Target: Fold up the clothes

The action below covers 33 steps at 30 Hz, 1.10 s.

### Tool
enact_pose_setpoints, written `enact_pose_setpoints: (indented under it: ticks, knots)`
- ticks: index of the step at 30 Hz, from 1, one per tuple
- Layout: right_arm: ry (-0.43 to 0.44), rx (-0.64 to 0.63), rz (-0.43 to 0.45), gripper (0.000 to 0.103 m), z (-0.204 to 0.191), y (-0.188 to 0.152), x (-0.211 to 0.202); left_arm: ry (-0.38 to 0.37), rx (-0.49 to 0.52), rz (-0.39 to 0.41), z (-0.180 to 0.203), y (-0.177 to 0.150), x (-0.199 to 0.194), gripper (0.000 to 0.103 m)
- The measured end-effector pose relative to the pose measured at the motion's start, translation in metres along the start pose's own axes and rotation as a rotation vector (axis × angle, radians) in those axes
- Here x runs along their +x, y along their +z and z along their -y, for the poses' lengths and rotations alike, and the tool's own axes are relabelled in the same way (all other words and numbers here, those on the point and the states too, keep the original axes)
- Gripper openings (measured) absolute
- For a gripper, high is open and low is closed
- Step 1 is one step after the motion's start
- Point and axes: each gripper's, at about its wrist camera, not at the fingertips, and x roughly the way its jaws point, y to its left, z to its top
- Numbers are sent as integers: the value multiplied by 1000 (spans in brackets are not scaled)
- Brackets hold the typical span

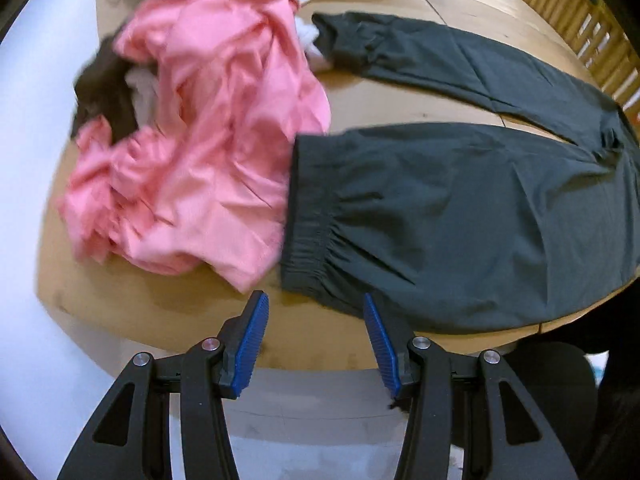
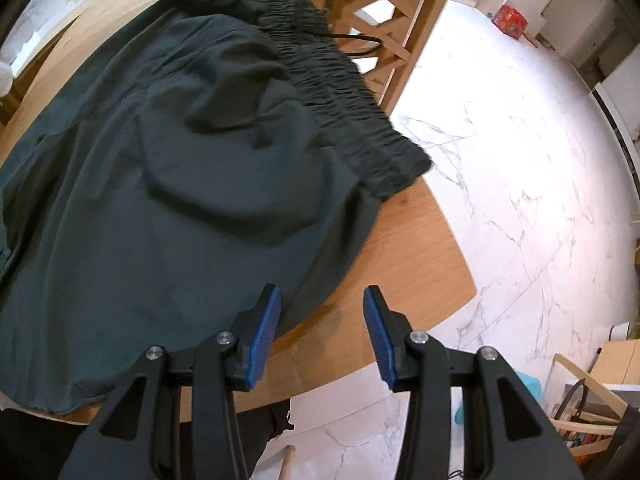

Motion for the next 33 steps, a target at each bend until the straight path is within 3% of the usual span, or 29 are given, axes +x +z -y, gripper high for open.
enact_pose_setpoints:
  ticks: [4,16,20,21,24,27,31,33]
  knots:
    - [18,-2,7,43,-7,-5,-5,-35,-29,-7,9,1,20,47]
    - [29,31,17,43,-3,-7,-11,28,-259,-18,-7,12,48,48]
    - [29,53,10,43,2,-8,-8,30,-270,-8,3,19,54,51]
    - [29,59,8,43,4,-8,-7,28,-263,-6,6,21,54,49]
    - [53,109,5,43,14,-9,-6,24,-248,-2,13,28,55,25]
    - [82,166,1,43,26,-11,-4,23,-227,3,19,32,56,19]
    - [137,213,-29,43,32,-13,4,-8,-248,14,20,33,53,18]
    - [125,205,-35,43,30,-10,9,-23,-266,22,17,34,51,18]
